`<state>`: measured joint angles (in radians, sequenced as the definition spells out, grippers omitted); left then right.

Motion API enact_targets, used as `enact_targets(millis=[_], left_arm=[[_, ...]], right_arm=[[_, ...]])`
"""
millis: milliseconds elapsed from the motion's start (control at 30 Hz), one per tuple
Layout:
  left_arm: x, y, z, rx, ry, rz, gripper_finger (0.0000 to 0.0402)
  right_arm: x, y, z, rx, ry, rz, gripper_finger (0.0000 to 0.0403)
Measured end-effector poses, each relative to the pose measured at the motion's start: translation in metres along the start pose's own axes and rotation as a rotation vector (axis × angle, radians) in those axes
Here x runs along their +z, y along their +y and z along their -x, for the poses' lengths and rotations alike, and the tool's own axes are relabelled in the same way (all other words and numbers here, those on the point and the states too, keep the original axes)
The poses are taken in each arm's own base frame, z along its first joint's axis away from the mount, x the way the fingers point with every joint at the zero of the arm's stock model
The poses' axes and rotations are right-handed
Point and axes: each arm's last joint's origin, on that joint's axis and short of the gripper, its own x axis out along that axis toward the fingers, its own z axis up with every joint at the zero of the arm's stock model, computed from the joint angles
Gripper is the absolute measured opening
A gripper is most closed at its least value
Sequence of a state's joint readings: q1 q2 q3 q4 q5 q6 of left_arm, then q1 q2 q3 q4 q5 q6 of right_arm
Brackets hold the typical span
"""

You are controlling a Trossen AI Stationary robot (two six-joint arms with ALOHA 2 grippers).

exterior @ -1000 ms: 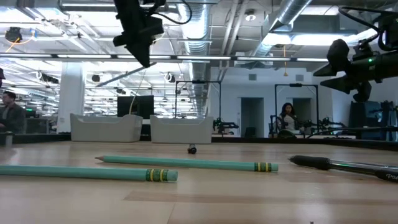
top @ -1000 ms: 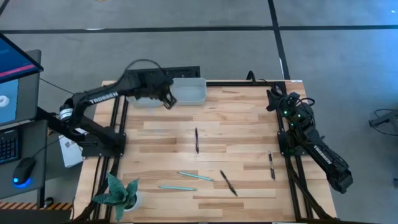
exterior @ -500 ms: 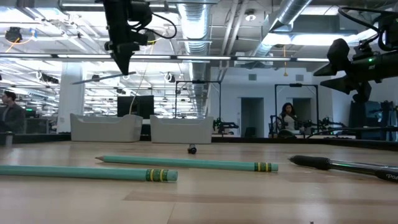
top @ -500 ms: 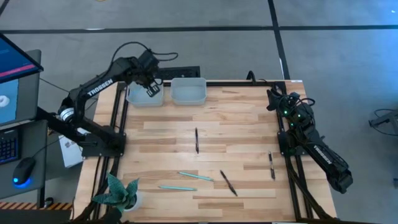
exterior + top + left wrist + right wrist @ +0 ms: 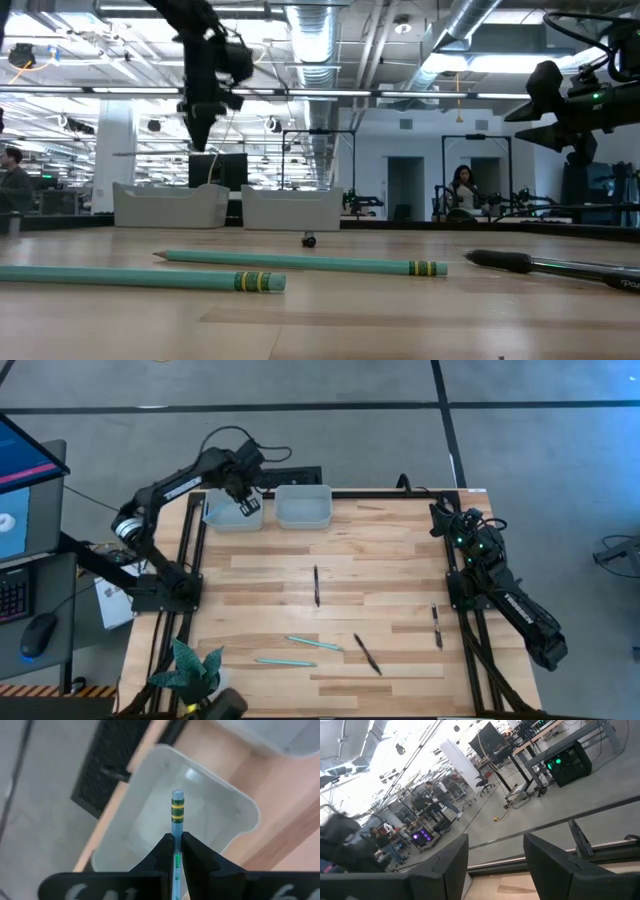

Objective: Sort pens & pencils
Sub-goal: Put the blue pencil into the left gray bin

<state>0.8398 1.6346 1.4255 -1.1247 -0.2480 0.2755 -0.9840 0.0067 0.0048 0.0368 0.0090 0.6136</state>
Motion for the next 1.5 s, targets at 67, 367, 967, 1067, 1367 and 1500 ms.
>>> enact_targets(millis=[67,367,967,1067,1367,1500], left_arm=[[0.004,-0.002,-0.013,-0.003,0.043,-0.011,0.0014],[0.015,-0.009,-0.042,0.037,0.139,-0.126,0.0014],[0.027,-0.003,-0.045,-0.011,-0.024,-0.08,0.0014],[0.026,-0.003,-0.045,-0.016,-0.009,-0.08,0.0014],[0.025,-0.002,-0.046,-0.052,-0.016,-0.067,0.0011],[0.025,-0.001,-0.046,-0.049,-0.011,-0.067,0.0011]], right_arm=[[0.0,0.0,0.0,0.0,0.0,0.0,0.0212],[0.0,0.0,0.0,-0.001,0.0,0.0,0.0212],[0.0,0.0,0.0,-0.002,0.003,0.001,0.0212],[0.0,0.0,0.0,-0.003,0.004,0.001,0.0212],[-0.001,0.0,0.0,-0.004,0.007,0.002,0.0212],[-0.001,0.0,0.0,-0.004,0.006,0.002,0.0212]])
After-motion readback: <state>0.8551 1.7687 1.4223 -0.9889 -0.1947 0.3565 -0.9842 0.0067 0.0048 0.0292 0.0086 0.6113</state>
